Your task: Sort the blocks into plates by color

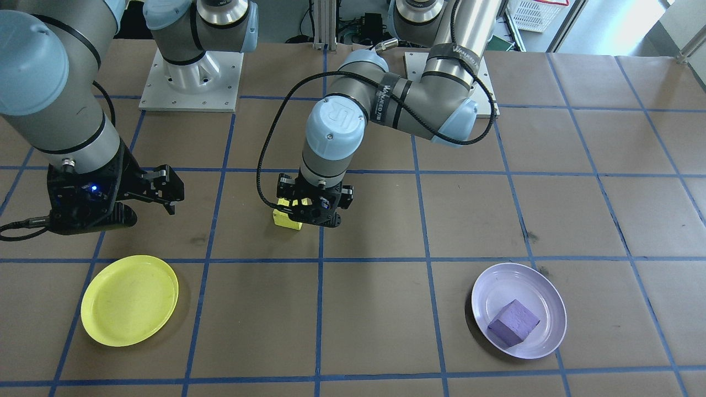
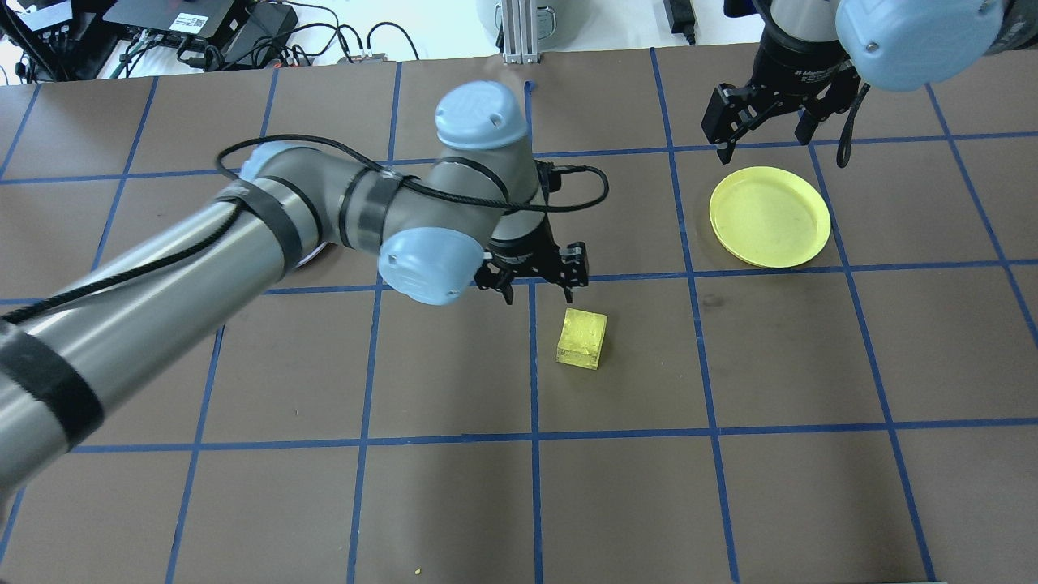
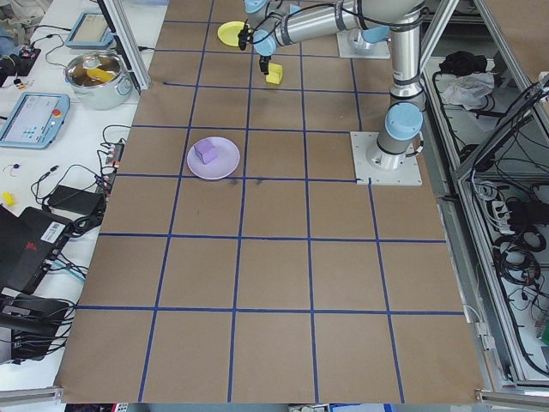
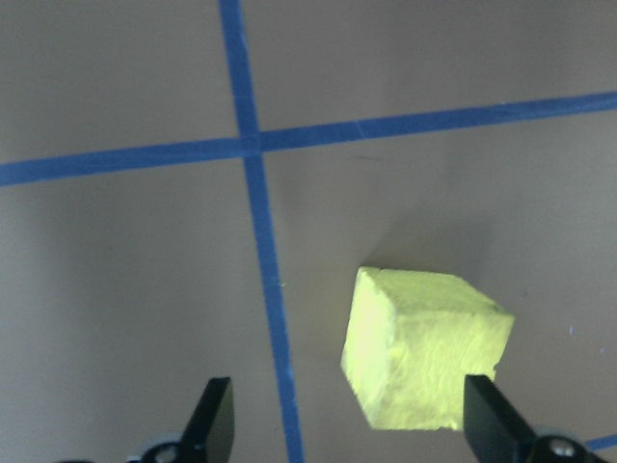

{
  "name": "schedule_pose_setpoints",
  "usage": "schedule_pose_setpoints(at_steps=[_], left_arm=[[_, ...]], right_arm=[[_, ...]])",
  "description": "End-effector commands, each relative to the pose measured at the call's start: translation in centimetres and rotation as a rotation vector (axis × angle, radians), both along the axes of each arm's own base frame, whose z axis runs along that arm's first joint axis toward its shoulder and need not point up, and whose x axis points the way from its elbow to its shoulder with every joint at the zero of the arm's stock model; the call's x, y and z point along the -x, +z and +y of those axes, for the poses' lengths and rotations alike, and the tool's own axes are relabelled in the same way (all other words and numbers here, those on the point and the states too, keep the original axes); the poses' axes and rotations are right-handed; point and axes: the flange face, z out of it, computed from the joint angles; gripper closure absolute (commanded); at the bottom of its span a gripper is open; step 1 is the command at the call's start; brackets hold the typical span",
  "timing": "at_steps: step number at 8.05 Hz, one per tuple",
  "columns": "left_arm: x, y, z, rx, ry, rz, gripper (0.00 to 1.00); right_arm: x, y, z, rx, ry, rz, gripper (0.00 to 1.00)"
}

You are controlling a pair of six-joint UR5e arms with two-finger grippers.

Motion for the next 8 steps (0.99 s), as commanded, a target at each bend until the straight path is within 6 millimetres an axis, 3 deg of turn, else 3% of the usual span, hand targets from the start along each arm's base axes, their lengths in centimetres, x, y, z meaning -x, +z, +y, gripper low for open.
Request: schedule_pose_setpoints(at_steps=[1, 2, 3, 4, 6, 7, 8], left_arm=[[-10.6, 6.6, -2.9, 0.015, 0.056, 0.012, 0.14], [-15.4, 9.2, -3.7, 0.025, 0.068, -0.029, 0.13], [-18.2, 13.4, -3.4, 0.036, 0.031, -0.038, 0.13], [-18.9, 17.9, -2.7, 0.023, 0.028, -0.053, 0.13], [-19.0, 24.1, -1.9, 0.052, 0.020, -0.119, 0.12], [-19.1, 27.4, -0.7, 0.094, 0.048, -0.118, 0.08], [-19.1, 29.2, -0.2, 0.130, 0.088, -0.115, 0.01]], right_arm=[[-0.2, 0.0, 0.9, -0.040, 0.043, -0.009, 0.00], [-0.5, -0.4, 1.6, -0.080, 0.035, -0.013, 0.00], [-1.7, -0.5, 1.9, -0.081, 0.034, -0.048, 0.00], [-3.3, -1.2, 2.3, -0.094, -0.060, -0.114, 0.00], [-6.2, -3.8, 3.5, -0.138, -0.265, -0.099, 0.00], [-7.8, -5.5, 4.0, -0.146, -0.341, -0.097, 0.00], [-10.8, -9.1, 4.0, -0.170, -0.448, -0.099, 0.00]])
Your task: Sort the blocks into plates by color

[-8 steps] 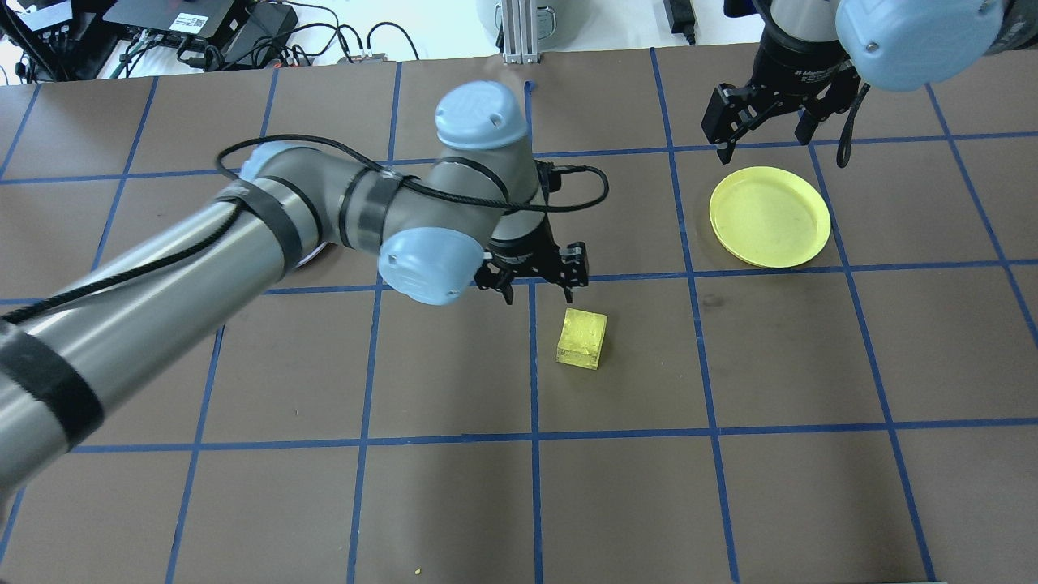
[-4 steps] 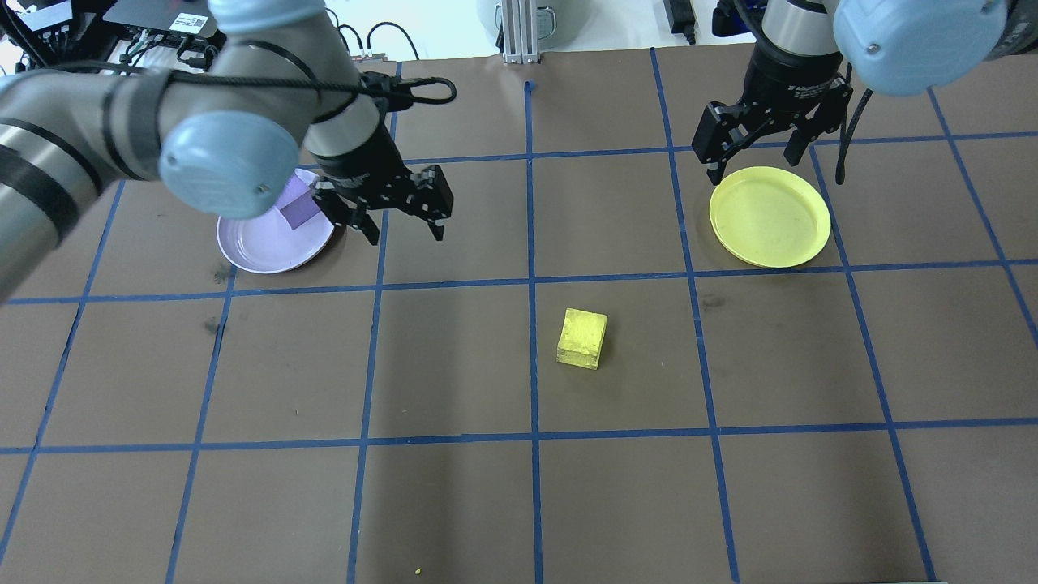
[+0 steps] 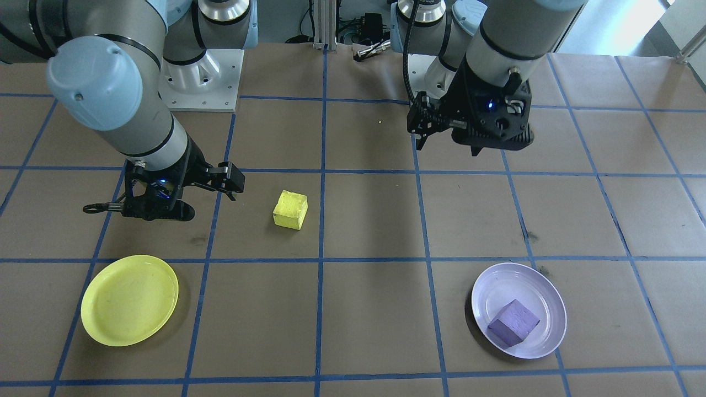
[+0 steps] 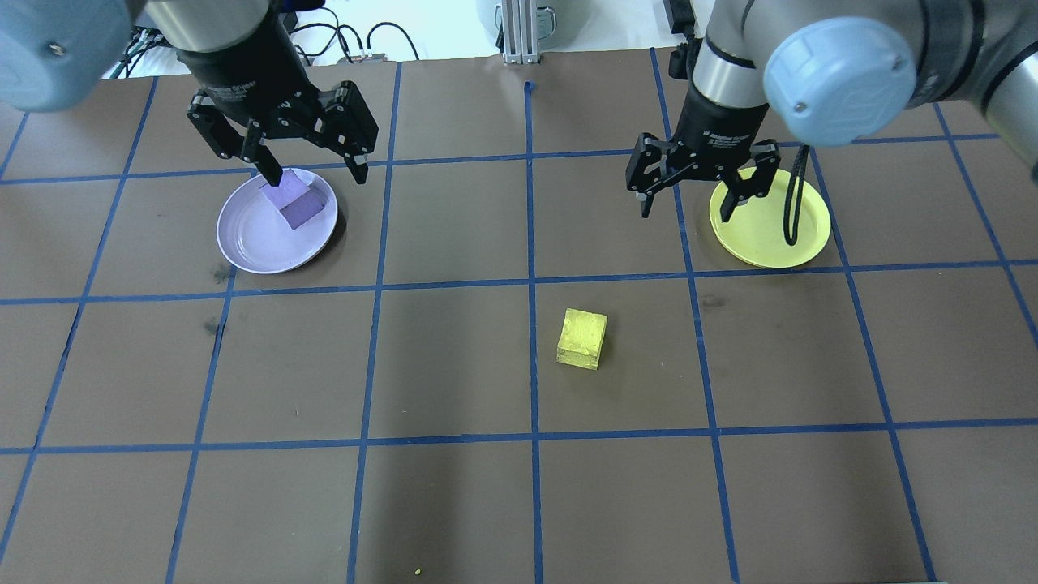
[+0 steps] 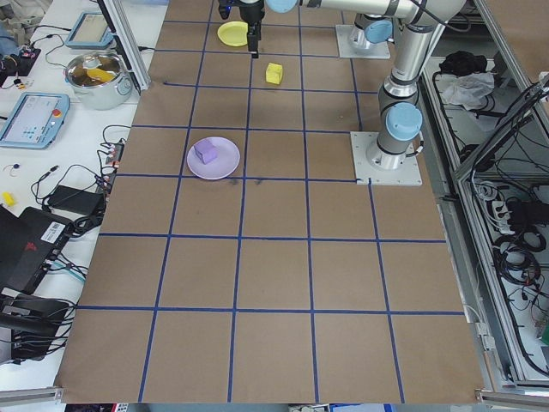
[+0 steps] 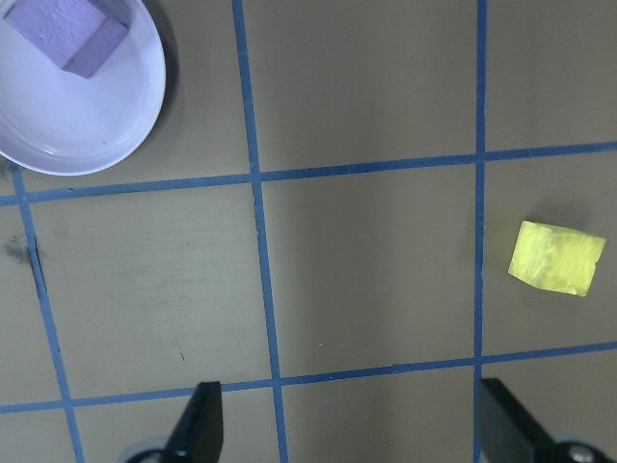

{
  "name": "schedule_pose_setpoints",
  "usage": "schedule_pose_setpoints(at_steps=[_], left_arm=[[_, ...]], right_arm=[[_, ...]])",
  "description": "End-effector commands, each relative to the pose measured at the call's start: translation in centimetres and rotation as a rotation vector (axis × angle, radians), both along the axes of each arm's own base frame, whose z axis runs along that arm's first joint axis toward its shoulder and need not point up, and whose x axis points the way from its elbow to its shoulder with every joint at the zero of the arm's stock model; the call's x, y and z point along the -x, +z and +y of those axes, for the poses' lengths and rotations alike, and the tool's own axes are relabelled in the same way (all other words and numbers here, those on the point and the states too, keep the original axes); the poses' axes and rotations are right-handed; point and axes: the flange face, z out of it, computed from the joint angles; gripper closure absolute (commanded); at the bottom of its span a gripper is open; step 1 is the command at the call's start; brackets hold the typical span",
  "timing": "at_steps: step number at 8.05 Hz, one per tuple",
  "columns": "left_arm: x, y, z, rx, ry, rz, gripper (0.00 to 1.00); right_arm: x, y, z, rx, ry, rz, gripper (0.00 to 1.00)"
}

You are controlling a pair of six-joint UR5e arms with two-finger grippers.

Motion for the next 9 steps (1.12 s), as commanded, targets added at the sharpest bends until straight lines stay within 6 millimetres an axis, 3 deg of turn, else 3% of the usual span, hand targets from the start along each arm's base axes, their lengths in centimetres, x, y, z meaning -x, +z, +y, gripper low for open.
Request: schedule_pose_setpoints(at_steps=[1, 3, 4, 5, 9], left_arm=[[-0.3, 5.1, 1.9, 0.081, 0.043, -0.020, 0.01], [0.1, 6.4, -0.6, 0.265, 0.055, 0.018, 0.00], [0.1, 7.5, -0.1, 0.306, 0.050, 0.019, 0.00], [0.1, 8.4, 1.2, 0.296, 0.040, 0.013, 0.00], [-0.4, 7.6, 4.3, 0.098, 0.047, 0.003, 0.00]], right_arm=[[-6.4, -7.5, 0.6, -0.079, -0.262, 0.025, 0.00], [-8.3, -11.6, 0.0, -0.130, -0.266, 0.024, 0.00], [-8.6, -12.2, 0.0, -0.149, -0.263, 0.014, 0.00], [-9.0, -14.0, 0.3, -0.197, -0.264, -0.007, 0.00], [-10.3, -18.2, 2.9, -0.271, -0.222, 0.017, 0.00]])
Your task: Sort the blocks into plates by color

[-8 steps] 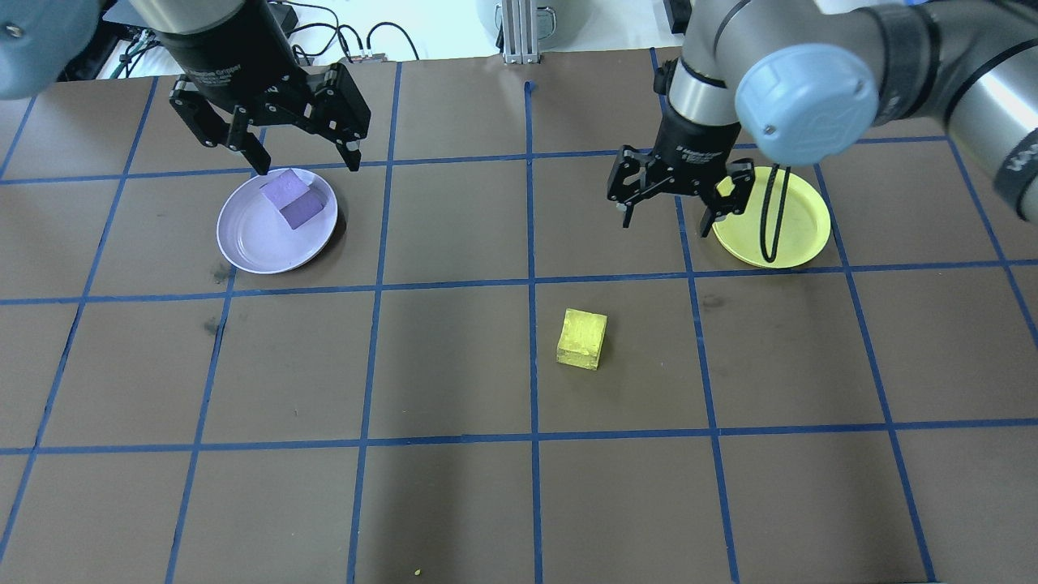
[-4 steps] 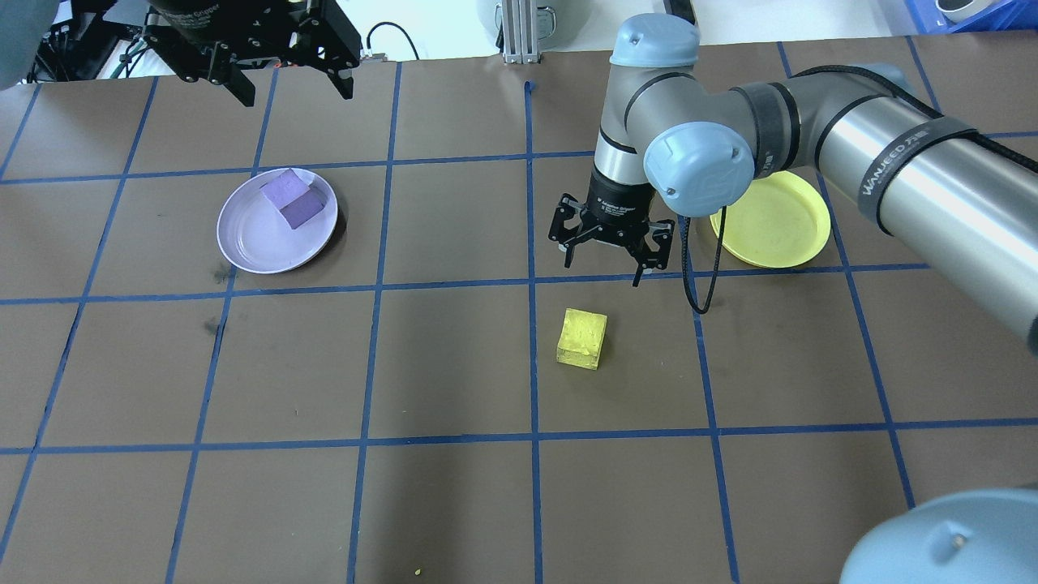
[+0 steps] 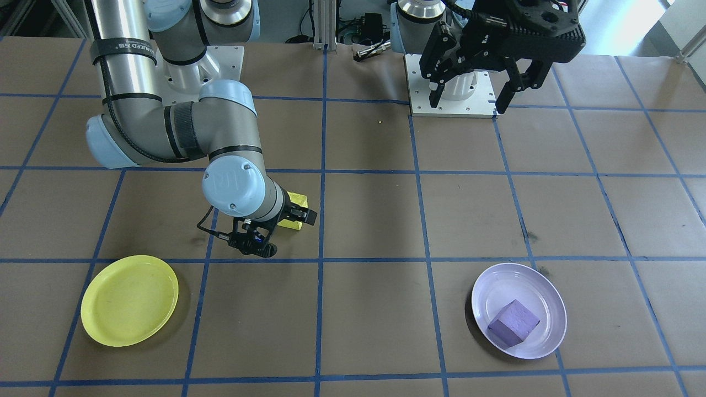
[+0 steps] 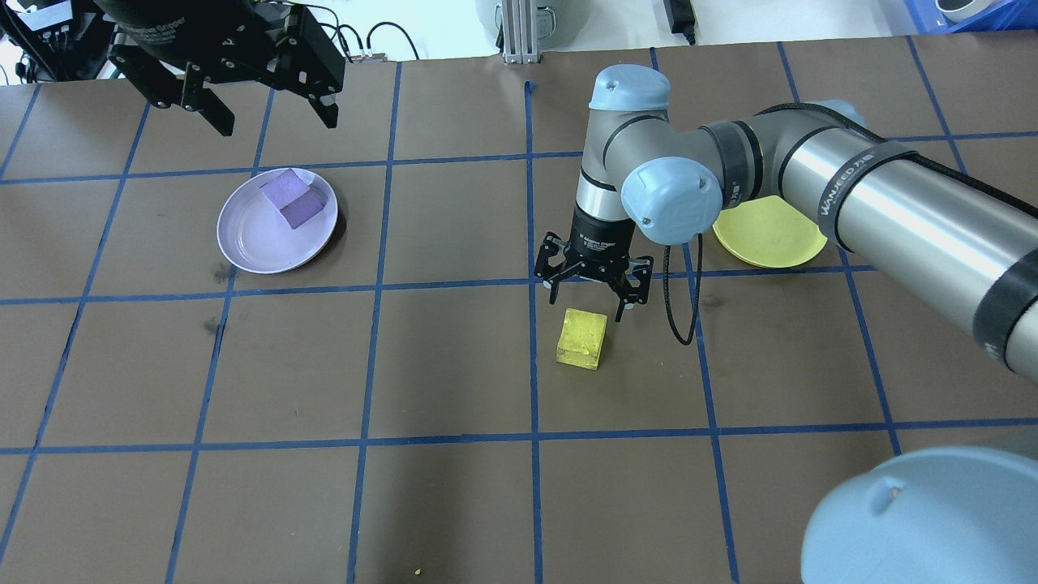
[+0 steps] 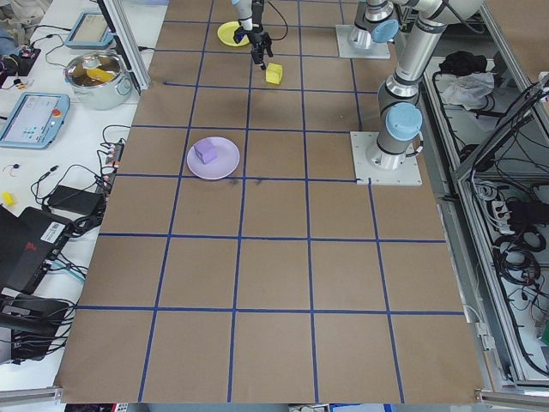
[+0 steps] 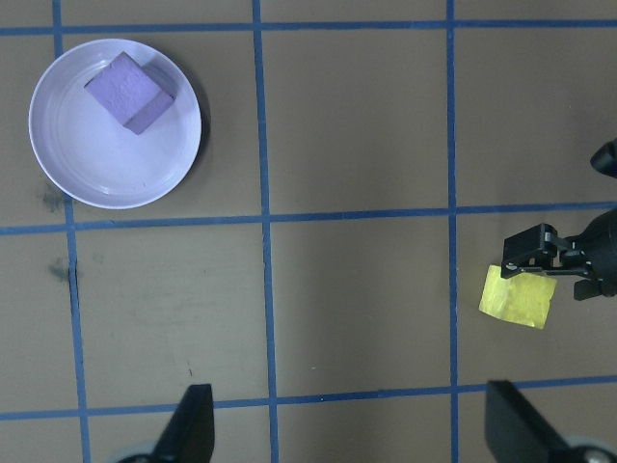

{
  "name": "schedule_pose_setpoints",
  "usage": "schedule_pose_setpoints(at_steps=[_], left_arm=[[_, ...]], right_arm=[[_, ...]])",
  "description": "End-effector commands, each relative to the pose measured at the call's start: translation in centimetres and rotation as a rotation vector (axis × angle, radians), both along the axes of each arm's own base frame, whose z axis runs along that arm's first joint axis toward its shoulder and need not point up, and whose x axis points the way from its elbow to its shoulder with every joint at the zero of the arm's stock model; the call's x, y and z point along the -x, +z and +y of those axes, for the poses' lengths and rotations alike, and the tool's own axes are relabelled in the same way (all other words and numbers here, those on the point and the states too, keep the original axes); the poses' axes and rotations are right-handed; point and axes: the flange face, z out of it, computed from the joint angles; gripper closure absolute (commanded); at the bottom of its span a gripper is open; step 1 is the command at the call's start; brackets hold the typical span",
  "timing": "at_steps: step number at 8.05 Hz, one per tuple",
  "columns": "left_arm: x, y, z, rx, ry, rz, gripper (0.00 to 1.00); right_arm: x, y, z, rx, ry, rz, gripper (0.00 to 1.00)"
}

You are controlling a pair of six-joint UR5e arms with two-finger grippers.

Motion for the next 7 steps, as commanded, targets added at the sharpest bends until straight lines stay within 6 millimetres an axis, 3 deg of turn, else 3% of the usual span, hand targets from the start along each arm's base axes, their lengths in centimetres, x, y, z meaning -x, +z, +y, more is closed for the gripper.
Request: schedule_pose_setpoints(at_steps=[1, 4, 5, 6, 7], left_arm=[[-0.3, -0.4, 1.2, -0.061, 0.003, -0.005, 0.00], [-0.3, -0.4, 1.2, -0.061, -0.034, -0.006, 0.00], [-0.3, -0.5, 1.2, -0.062, -0.036, -0.008, 0.00], [-0.4, -0.4, 1.2, -0.061, -0.034, -0.009, 0.00], [-0.4, -0.3, 1.5, -0.059, -0.034, -0.009, 0.00]], right_arm=[[-0.3, -2.5, 1.6, -0.039, 0.037, 0.001, 0.00], [-0.2, -3.9, 1.9, -0.042, 0.042, -0.002, 0.00], [-0.3, -3.9, 1.5, -0.017, 0.040, -0.008, 0.27], [-0.4, -4.0, 1.1, 0.008, 0.031, -0.009, 0.70], [-0.6, -3.9, 0.5, 0.053, 0.027, -0.022, 1.00]])
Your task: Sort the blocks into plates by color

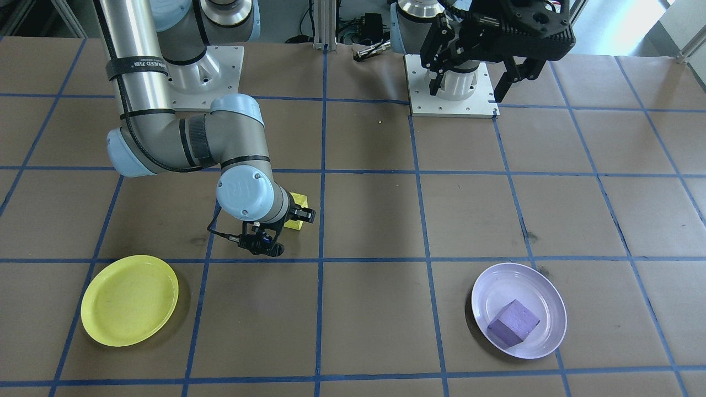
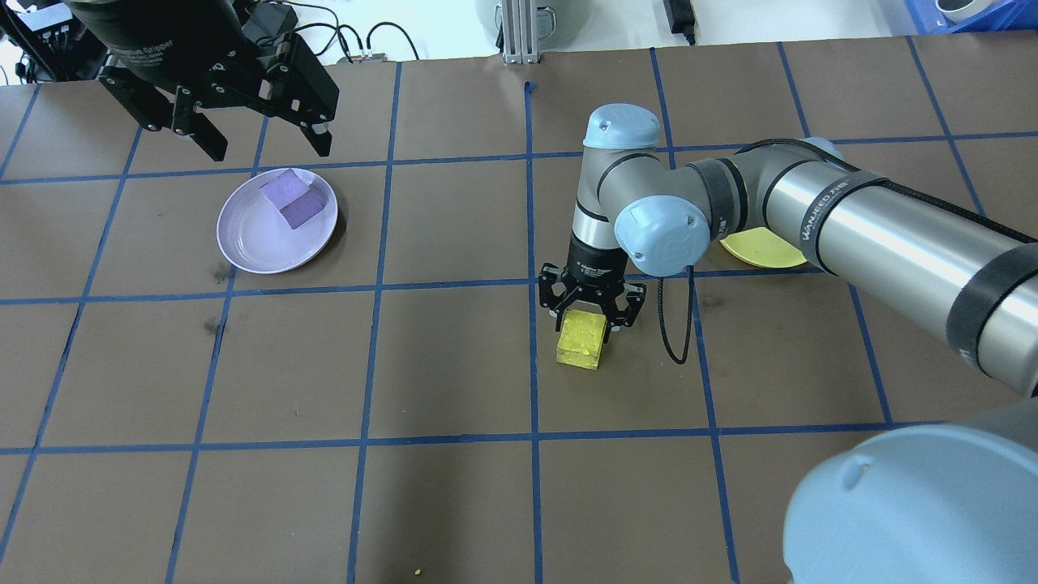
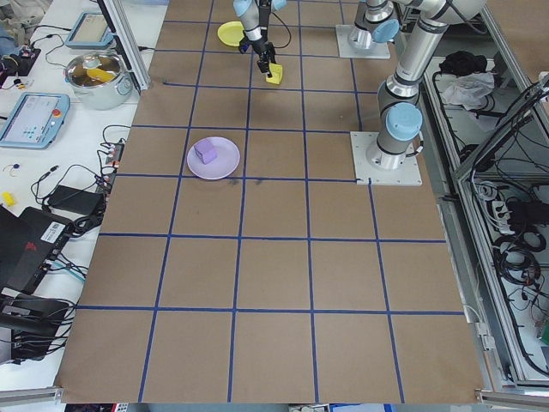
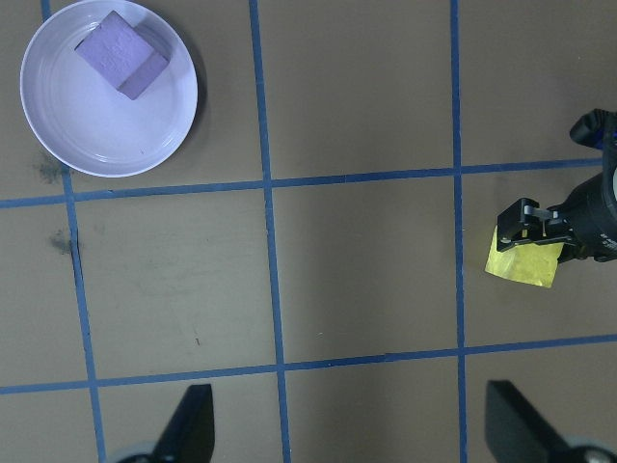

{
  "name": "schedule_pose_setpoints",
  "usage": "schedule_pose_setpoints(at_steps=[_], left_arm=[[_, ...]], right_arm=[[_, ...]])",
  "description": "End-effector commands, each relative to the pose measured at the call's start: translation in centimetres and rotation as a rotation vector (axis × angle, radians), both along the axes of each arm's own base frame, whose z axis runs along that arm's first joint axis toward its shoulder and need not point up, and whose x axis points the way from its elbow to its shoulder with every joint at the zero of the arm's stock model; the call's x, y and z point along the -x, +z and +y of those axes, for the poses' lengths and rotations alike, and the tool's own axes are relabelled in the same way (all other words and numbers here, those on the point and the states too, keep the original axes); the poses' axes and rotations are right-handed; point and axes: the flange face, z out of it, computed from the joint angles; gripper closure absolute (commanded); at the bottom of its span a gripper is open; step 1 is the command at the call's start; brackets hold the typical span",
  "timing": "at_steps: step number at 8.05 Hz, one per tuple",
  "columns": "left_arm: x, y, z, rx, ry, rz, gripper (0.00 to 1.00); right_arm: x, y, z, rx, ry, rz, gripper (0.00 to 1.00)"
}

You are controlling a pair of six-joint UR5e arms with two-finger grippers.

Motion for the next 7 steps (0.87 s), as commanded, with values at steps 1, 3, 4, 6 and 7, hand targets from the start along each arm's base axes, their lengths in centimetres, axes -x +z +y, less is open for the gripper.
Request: schedule_pose_setpoints(at_steps=[1, 3, 4, 6, 7], left_arm=[[0.0, 0.1, 0.4, 0.003, -0.005, -0.001, 0.00], [0.0, 0.1, 0.4, 0.005, -0.007, 0.000, 0.00], [0.0, 0.1, 0.4, 0.005, -0.008, 0.000, 0.00], [0.0, 0.0, 0.3, 0.004, -0.030, 0.005, 0.00], [0.1, -0.2, 0.3, 0.001, -0.036, 0.010, 0.00]], right_arm=[[-0.3, 0.4, -0.9, 0.071, -0.009, -0.018, 1.00], [-0.1, 2.5, -1.6, 0.114, -0.010, -0.015, 1.00], [0.5, 5.6, -2.5, 0.172, -0.016, -0.025, 1.00], [2.9, 11.8, -5.2, 0.290, -0.044, -0.029, 1.00], [6.0, 13.2, -7.1, 0.338, -0.023, 0.012, 1.00]])
